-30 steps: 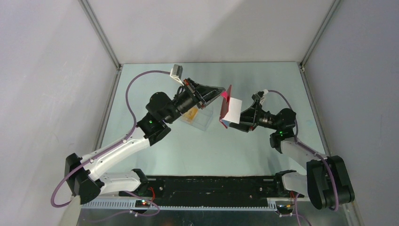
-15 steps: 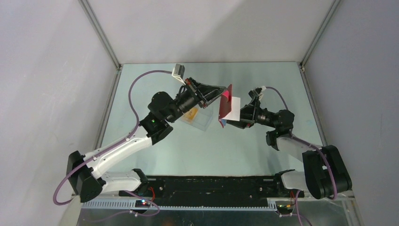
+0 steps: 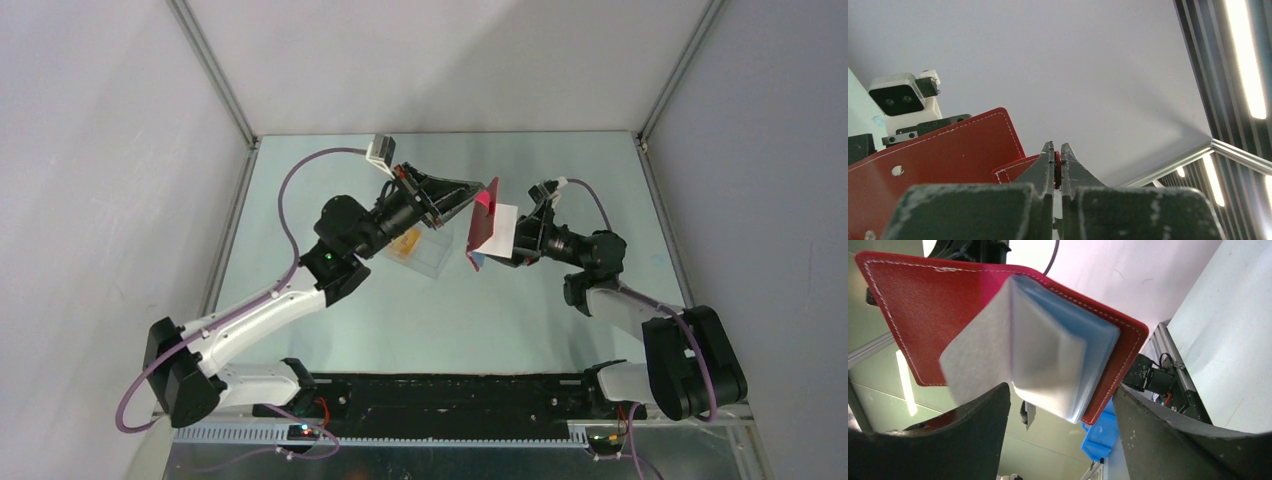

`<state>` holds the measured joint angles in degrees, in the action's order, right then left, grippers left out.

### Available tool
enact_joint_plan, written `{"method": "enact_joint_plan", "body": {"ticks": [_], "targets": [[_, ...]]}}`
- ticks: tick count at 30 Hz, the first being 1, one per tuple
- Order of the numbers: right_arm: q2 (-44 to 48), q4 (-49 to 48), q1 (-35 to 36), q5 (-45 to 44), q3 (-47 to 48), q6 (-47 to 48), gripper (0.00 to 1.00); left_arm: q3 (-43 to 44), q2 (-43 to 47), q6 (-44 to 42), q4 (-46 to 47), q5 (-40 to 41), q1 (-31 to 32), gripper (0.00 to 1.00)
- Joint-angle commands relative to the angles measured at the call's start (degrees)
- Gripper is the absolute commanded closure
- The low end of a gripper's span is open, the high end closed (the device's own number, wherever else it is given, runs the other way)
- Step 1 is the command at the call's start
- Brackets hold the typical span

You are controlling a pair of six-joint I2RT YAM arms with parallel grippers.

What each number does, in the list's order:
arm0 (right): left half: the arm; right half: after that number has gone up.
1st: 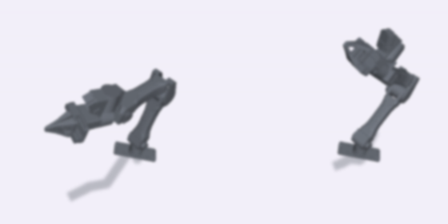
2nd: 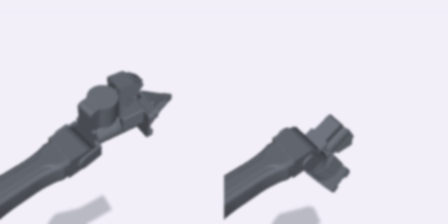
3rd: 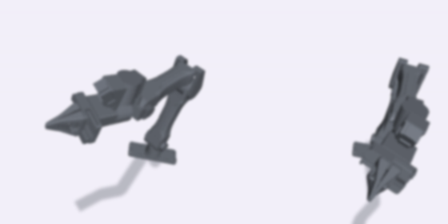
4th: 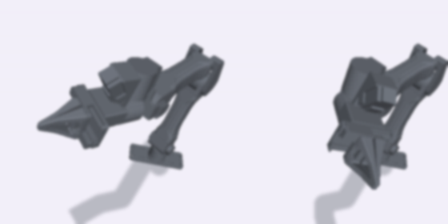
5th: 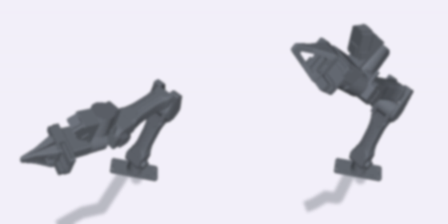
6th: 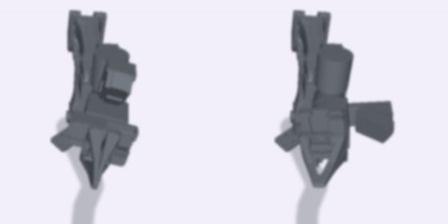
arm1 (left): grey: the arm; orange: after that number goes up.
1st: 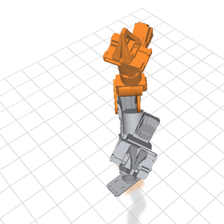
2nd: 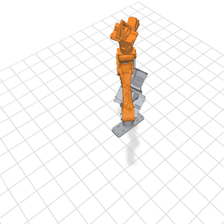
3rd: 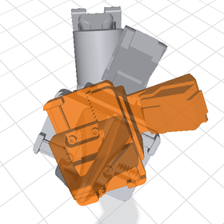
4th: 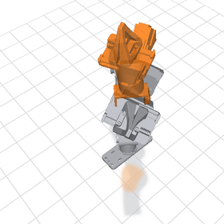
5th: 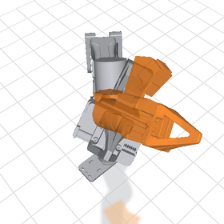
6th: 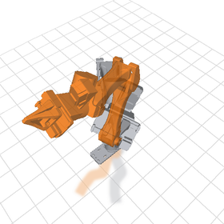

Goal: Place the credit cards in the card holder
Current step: Place the card holder at the center of the board.

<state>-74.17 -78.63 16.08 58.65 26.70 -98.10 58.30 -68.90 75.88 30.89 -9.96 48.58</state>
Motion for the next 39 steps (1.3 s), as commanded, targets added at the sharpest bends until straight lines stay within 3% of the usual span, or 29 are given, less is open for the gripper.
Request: {"method": "enact_joint_plan", "body": {"ticks": [1, 4, 9, 13, 17, 24, 26, 34, 39], "targets": [[0.52, -3.74, 0.60, -1.21, 3.93, -0.91, 0.29, -0.98, -0.15, 1.13, 3.61, -1.62, 0.11, 1.00], [1.16, -3.78, 0.62, -1.40, 4.53, -1.46, 0.43, -2.35, 0.41, 0.73, 3.64, -0.62, 0.06, 1.00], [2.34, -3.68, 0.55, -0.83, 4.58, -2.21, 0.77, -5.14, 0.86, 0.40, 3.65, 0.09, 0.07, 1.00], [2.85, -3.43, -0.07, 0.34, 4.52, -2.56, 0.95, -7.29, 1.43, -0.01, 3.65, 0.49, -0.01, 1.00], [3.51, -2.43, -1.35, 1.44, 4.51, -2.40, 1.00, -9.17, 2.42, -0.79, 3.56, 1.22, -0.09, 1.00], [6.46, 5.33, -2.57, 3.13, 4.59, 3.39, 1.00, -11.58, 2.25, -1.56, 2.90, 0.85, -0.22, 1.00], [8.01, 14.19, -2.86, 3.79, 4.59, 9.48, 1.00, -12.19, 1.67, -1.65, 2.92, 0.49, -0.22, 1.00], [13.79, 69.86, -8.47, 0.64, 7.94, 44.73, 1.00, -15.51, -4.07, -2.54, 2.42, -0.71, -0.06, 1.00], [10.73, 81.17, -11.67, 0.22, 9.23, 54.11, 1.00, -15.82, -8.90, -2.91, 2.44, -0.94, 0.48, 1.00]]}}
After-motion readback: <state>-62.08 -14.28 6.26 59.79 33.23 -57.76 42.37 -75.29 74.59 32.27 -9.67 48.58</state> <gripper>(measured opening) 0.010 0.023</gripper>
